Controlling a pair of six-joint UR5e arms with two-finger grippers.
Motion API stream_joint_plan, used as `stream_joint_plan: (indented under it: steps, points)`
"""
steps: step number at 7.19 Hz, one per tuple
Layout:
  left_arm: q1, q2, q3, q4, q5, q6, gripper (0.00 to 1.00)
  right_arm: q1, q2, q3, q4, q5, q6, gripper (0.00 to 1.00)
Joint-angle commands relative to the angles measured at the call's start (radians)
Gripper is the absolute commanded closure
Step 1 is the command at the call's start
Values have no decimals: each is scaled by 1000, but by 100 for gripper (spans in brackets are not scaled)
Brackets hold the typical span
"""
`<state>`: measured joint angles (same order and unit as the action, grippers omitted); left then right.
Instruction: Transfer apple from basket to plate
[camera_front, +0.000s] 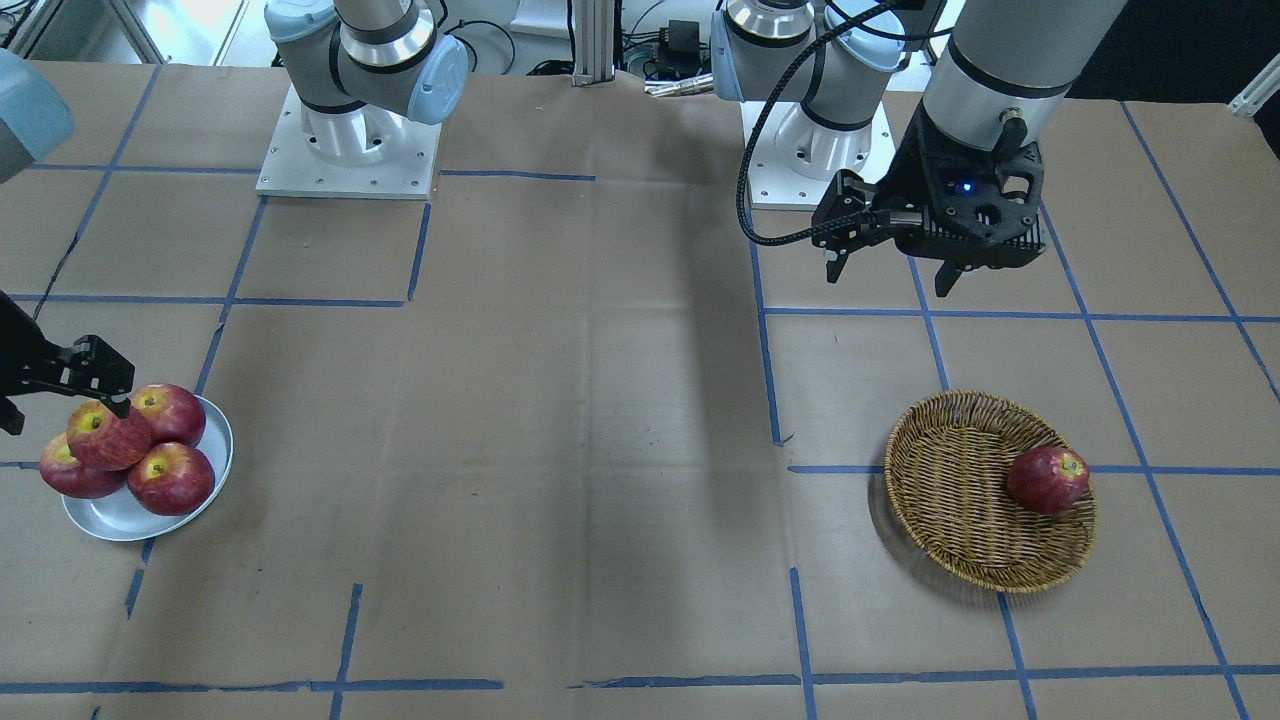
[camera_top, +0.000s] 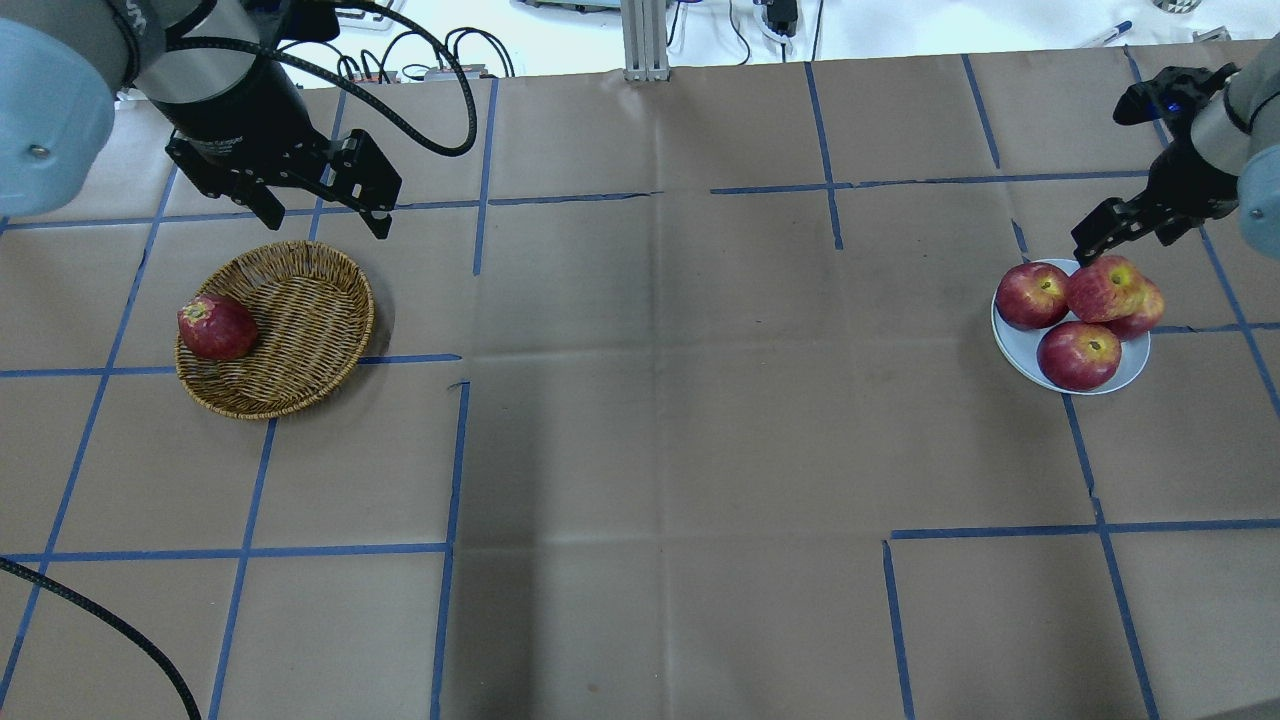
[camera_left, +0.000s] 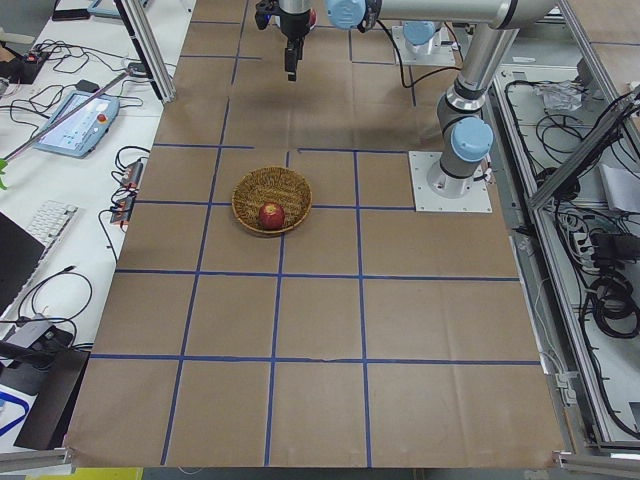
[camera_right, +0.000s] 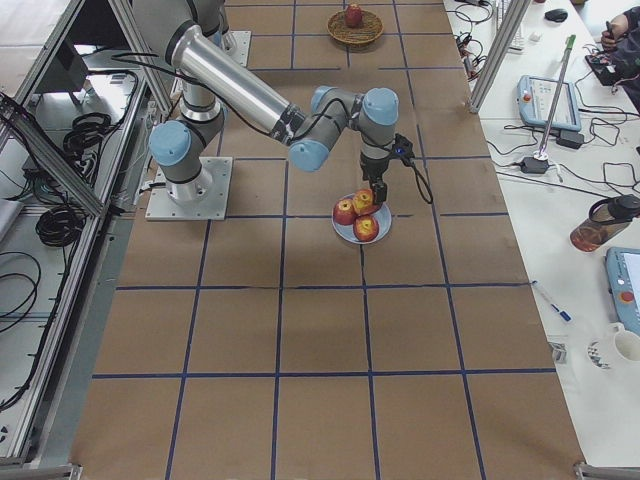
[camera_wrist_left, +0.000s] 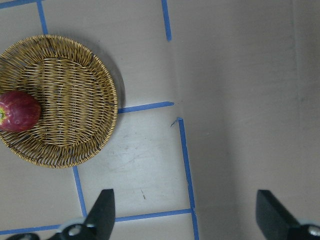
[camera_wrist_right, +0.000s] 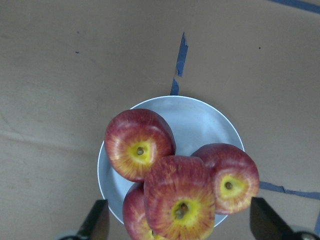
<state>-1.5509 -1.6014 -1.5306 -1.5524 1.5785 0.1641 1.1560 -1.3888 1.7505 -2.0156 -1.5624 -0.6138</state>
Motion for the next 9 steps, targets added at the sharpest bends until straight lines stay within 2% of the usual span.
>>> stream_joint_plan:
  steps: [1,3,6,9]
  points:
    - [0,0,-2,0,0,0,1,104,-113,-80,250,-5,189,0]
    - [0,1,-2,0,0,0,1,216,-198,-89,386,-4,381,0]
    - [-2,0,-2,0,2,-2,1,393,-223,-100,422,-13,598,0]
    - [-2,0,-5,0,2,-2,1,393,-230,-105,420,-8,595,0]
